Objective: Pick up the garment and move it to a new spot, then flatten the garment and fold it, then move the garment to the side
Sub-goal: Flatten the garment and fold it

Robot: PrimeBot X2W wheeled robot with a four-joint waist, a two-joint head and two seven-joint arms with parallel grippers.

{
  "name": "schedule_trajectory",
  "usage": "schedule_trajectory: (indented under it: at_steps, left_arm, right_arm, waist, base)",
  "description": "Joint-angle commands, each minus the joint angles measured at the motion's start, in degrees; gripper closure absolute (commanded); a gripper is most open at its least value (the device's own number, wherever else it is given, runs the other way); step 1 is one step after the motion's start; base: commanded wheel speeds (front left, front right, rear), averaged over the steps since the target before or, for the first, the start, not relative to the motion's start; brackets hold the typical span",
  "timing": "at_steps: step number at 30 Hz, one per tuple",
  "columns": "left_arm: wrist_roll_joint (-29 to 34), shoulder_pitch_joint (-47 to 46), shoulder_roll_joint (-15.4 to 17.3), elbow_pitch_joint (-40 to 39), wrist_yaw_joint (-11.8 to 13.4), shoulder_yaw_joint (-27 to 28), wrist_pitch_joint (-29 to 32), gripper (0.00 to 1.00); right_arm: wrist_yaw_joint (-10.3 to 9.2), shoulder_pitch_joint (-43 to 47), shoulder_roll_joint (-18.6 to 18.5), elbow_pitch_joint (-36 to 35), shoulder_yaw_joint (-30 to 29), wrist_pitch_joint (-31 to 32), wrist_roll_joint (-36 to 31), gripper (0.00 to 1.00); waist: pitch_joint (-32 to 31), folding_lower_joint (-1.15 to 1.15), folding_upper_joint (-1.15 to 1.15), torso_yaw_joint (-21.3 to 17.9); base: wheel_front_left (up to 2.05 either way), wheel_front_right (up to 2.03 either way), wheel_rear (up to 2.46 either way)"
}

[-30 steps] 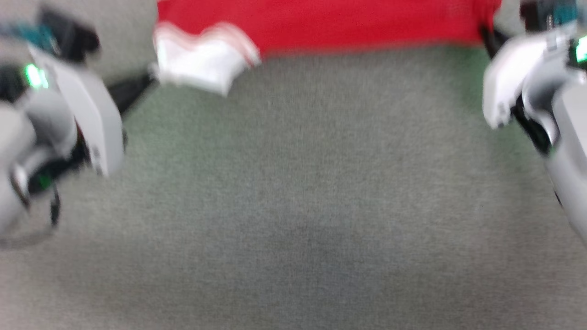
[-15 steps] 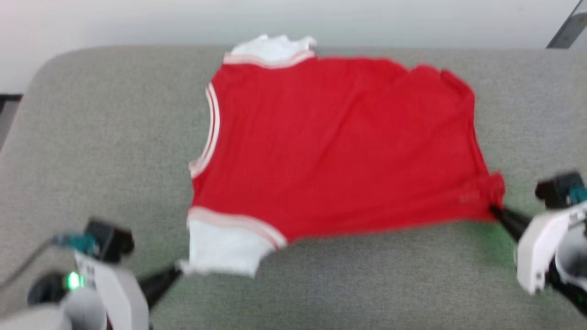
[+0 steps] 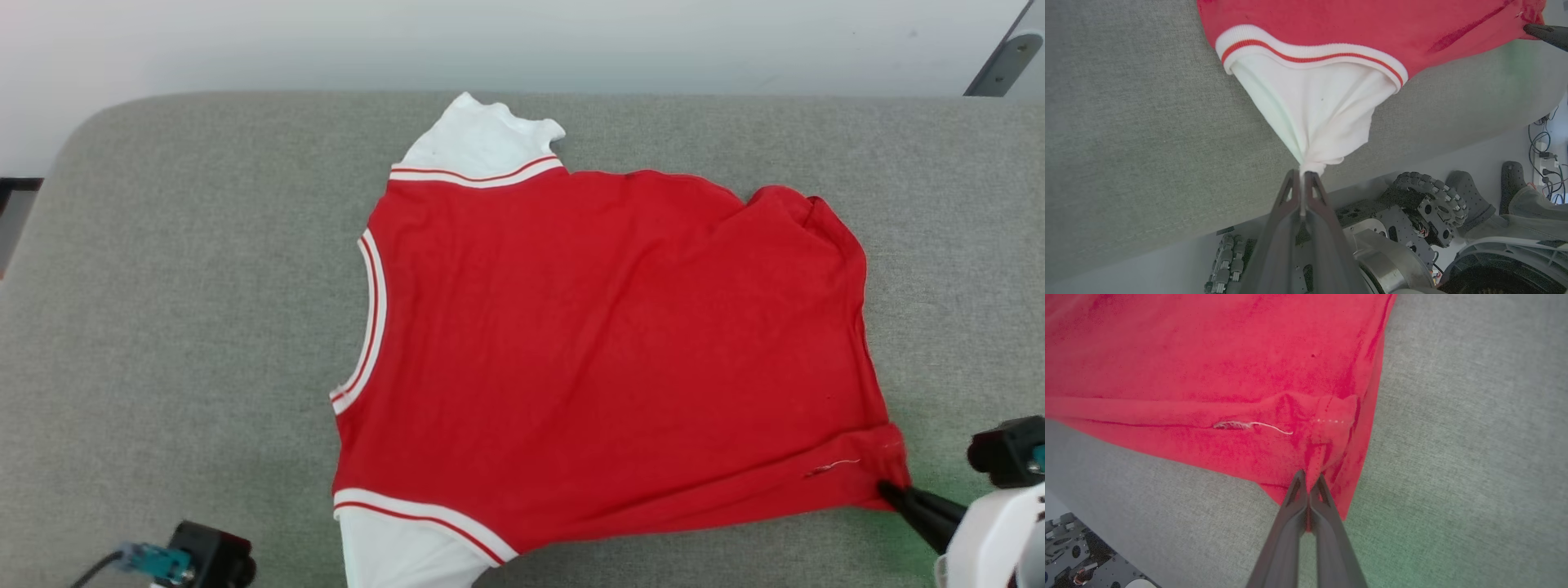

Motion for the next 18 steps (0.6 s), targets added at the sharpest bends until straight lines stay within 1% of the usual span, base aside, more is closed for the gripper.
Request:
schedule_trajectory:
  at_steps: [1,7,10,12,13,16,18]
  left_arm:
    - [-0.2,0.2,1.1,-0.8,0.6,0.4,-0.3,1.00]
    - [3.3,-5.0,5.3,-4.1,2.3,3.4,1.3,1.00]
    - [6.1,-9.4,6.8,-4.5,1.8,5.6,4.0,1.00]
    - [8.0,-12.9,6.4,-3.7,0.6,7.2,5.9,1.00]
    - [9.1,-14.6,6.0,-2.7,-0.6,7.8,7.1,1.00]
    - [12.0,-19.8,3.2,1.7,-4.6,9.4,10.0,1.00]
    - [13.2,-22.9,0.5,6.1,-7.4,9.9,11.9,1.00]
  right_arm:
    - [-0.11,1.3,0.5,-1.0,-2.1,-0.2,0.2,1.00]
    - [-0.11,1.5,1.9,-4.6,-7.6,0.2,-1.8,1.00]
    - [-0.11,-0.2,3.7,-5.9,-9.6,1.4,-3.4,1.00]
    - [-0.11,-1.8,5.0,-6.4,-10.4,2.4,-4.6,1.00]
    - [-0.11,-3.0,5.6,-6.4,-10.7,2.8,-5.3,1.00]
    - [-0.11,-6.6,7.0,-4.8,-10.7,4.1,-6.9,1.00]
    - [-0.11,-9.1,8.2,-3.1,-10.1,5.0,-8.3,1.00]
  waist:
    - [0.2,0.00,0.00,0.0]
    - [0.7,0.00,0.00,-0.5]
    - [1.0,0.00,0.00,-1.0]
    - [1.3,0.00,0.00,-1.3]
    - [1.6,0.00,0.00,-1.5]
    - [2.2,0.00,0.00,-2.0]
    - [2.7,0.00,0.00,-2.4]
  base:
    - [0.00,0.00,0.00]
    - [0.00,0.00,0.00]
    - [0.00,0.00,0.00]
    - [0.00,0.00,0.00]
    - [0.00,0.00,0.00]
    - [0.00,0.00,0.00]
    - [0.00,0.00,0.00]
